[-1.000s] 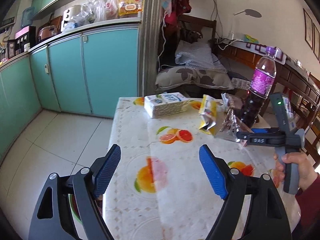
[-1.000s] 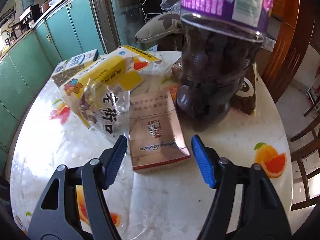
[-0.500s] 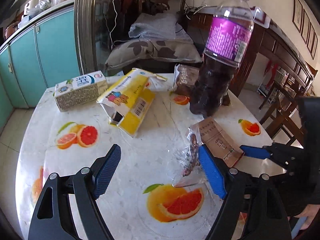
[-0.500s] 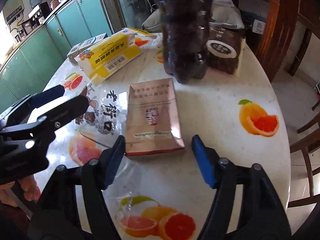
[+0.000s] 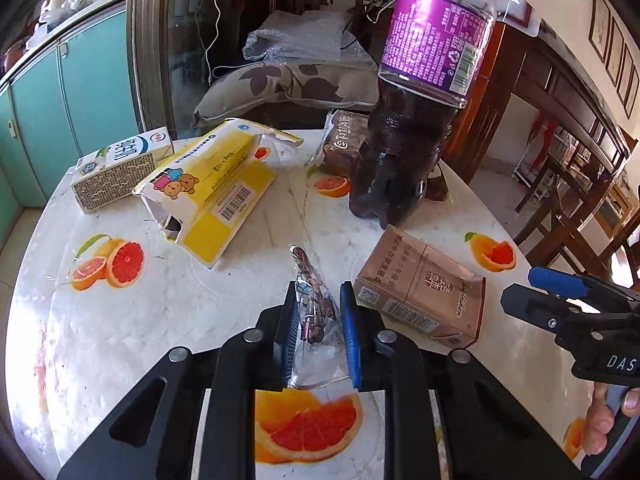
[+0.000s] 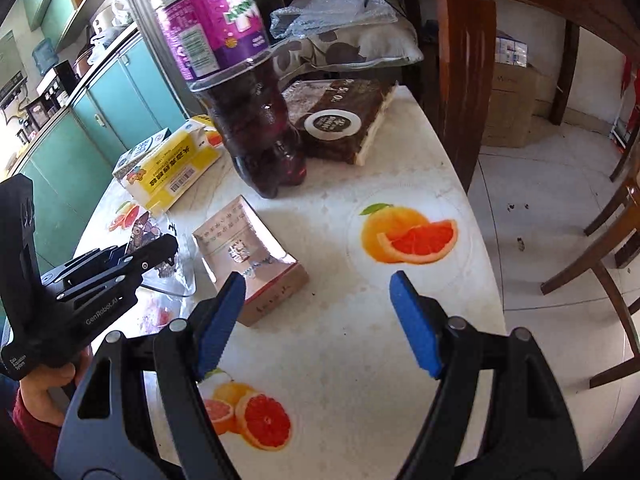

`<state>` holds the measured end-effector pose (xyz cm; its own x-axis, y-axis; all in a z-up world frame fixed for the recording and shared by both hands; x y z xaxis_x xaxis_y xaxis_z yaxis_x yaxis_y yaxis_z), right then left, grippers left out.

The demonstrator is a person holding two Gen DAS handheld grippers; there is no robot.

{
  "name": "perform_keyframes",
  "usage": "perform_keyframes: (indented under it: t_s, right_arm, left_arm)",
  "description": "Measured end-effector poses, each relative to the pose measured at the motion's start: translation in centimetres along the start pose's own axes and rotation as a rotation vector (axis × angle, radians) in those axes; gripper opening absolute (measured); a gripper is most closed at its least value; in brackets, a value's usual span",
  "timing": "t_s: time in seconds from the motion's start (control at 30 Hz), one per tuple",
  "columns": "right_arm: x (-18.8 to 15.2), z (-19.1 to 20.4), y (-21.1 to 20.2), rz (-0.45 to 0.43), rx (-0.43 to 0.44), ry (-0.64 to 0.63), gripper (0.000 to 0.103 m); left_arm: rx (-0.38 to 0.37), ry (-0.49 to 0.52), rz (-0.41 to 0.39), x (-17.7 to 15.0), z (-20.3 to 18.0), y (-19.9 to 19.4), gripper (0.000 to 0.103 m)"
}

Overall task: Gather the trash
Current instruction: 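Grasp the pink-brown cigarette box with the right gripper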

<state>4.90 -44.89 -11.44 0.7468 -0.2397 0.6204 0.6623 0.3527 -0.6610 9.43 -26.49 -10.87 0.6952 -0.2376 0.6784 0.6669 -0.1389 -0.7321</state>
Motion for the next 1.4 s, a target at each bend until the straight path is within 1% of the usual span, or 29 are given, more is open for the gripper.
perform_keyframes:
  t_s: [0.07,0.1,0.2,0.33,0.4,0.43,0.47,0.53,0.6,0.73,0.87,1.1,1.2,1.4]
  right_arm:
    - [0.0,0.5,0.4,0.010,0.019,-0.016,0.081]
    - [0.0,0.8,0.9,0.020,0.028,-0.025,0.082]
    - [-0.1,2.0,2.4,0.046,0.028,-0.060,0.082]
    - [-0.2,3.2,4.2,0.066,-0.027,-0.116,0.082]
    - [-0.4,3.7,4.9,0.077,-0.024,-0.127,0.079]
    - [-0.5,3.9,5.1,0.080,-0.024,-0.133,0.072]
    - [-0.6,4.2,5.4,0.087,-0.031,-0.142,0.062]
    - [-0.9,4.4,5.8,0.103,-0.042,-0.152,0.061]
    - [-1.0,4.8,5.9,0.102,-0.055,-0.168,0.060]
    - [-1.2,5.8,5.1,0.066,-0.030,-0.167,0.060]
    - [-1.1,7.1,3.4,0.016,-0.017,-0.197,0.060]
    - [-1.6,9.3,1.4,-0.049,-0.030,-0.219,0.060]
    - [-2.2,10.6,0.8,-0.069,-0.036,-0.229,0.060]
    - [-3.1,13.1,0.1,-0.116,-0.070,-0.267,0.060]
  left_arm:
    - [0.008,-0.017,-0.012,-0.1,0.7,-0.7,0.017]
    - [0.011,-0.021,-0.018,-0.2,1.0,-1.1,0.017]
    - [0.032,-0.021,-0.035,-0.7,2.0,-2.4,0.017]
    - [0.047,-0.024,-0.051,-1.0,3.1,-4.1,0.017]
    - [0.053,-0.024,-0.066,-1.1,3.5,-5.0,0.017]
    - [0.059,-0.021,-0.075,-1.2,3.8,-5.4,0.018]
    - [0.064,-0.017,-0.083,-1.3,4.0,-5.8,0.018]
    - [0.073,-0.014,-0.096,-1.4,4.4,-6.4,0.018]
    - [0.075,-0.015,-0.104,-1.5,4.9,-7.0,0.018]
    - [0.080,-0.018,-0.117,-1.9,5.9,-8.0,0.018]
    - [0.084,-0.017,-0.137,-2.5,6.9,-8.9,0.018]
    - [0.068,-0.020,-0.145,-3.2,8.9,-9.3,0.018]
    - [0.073,-0.015,-0.149,-3.3,9.7,-9.3,0.018]
    - [0.091,0.036,-0.169,-3.2,11.0,-8.8,0.018]
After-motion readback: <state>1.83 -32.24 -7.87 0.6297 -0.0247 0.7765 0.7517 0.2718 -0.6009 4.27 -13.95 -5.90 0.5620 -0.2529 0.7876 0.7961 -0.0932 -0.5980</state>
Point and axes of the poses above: each gripper's, at about its wrist camera, not at the fingertips, and y roughly the way its jaws point, z to its left, x to its top, the point moved 6 cm from there along y, roughly the way its jaws point, and after that the axes turned 15 degrees about x, right-handed, at the moved point
